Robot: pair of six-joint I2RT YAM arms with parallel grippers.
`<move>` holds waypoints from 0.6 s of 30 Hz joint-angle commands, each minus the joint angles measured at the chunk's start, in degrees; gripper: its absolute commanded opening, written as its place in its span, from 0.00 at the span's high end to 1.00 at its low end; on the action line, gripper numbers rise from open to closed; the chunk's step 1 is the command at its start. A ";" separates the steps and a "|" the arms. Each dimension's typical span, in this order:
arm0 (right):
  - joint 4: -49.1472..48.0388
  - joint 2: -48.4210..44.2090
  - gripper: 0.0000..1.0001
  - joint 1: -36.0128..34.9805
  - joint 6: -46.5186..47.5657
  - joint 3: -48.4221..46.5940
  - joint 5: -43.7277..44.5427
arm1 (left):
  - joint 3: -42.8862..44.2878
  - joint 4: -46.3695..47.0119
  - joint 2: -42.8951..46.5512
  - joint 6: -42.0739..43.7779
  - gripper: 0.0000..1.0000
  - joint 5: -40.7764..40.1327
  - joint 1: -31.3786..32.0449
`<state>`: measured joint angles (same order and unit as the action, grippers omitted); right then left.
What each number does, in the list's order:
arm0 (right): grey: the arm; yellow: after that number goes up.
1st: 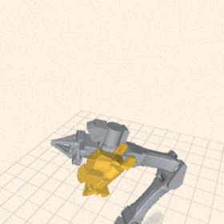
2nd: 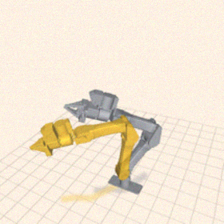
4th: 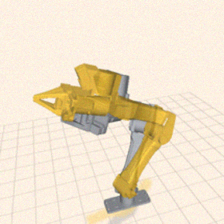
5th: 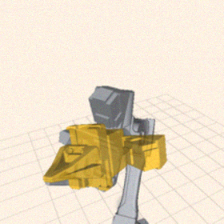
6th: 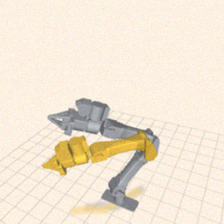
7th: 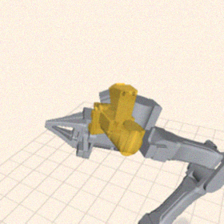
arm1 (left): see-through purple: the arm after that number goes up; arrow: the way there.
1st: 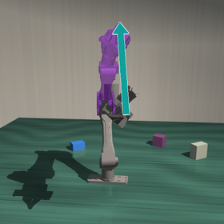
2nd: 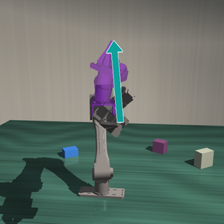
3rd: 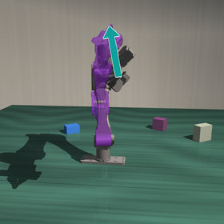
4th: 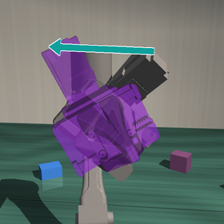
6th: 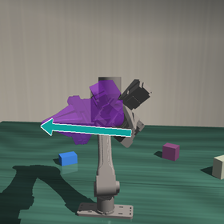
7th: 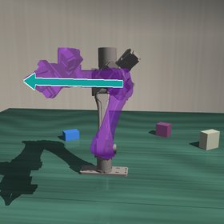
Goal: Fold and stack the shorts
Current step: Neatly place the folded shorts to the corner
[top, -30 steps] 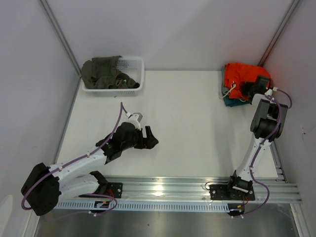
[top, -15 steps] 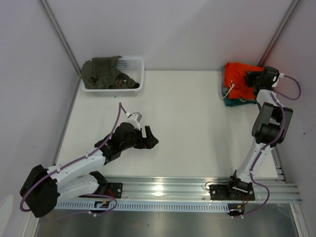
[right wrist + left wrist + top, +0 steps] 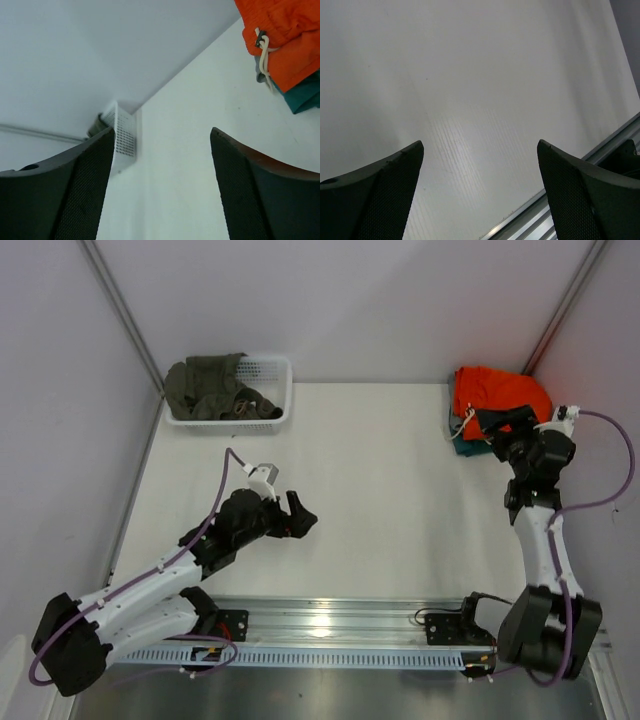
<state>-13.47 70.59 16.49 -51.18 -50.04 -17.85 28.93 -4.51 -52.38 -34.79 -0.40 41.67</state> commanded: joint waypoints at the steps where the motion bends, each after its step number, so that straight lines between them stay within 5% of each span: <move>1: -0.06 -12.26 0.20 -1.63 13.37 7.13 0.97 | 0.78 0.03 3.16 1.83 0.03 -3.72 0.17; 2: 0.11 -14.66 0.08 -1.81 14.43 10.54 0.97 | 0.43 0.03 3.68 1.91 0.03 -4.07 0.17; 5: 4.06 -22.58 0.01 -2.86 17.95 13.47 0.70 | -0.36 -0.23 6.32 2.44 0.01 -6.09 0.17; 13: 10.39 -39.37 0.01 -7.17 22.00 24.98 -0.96 | -5.02 -0.76 16.76 4.11 0.01 -13.03 0.17; 18: 6.38 -45.01 0.00 -9.98 21.13 33.77 -4.82 | -9.06 -1.02 23.63 6.22 0.01 -16.73 0.17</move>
<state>-4.75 26.41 7.60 -31.22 -19.66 -19.49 21.58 -5.67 -31.81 -31.38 -12.78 41.67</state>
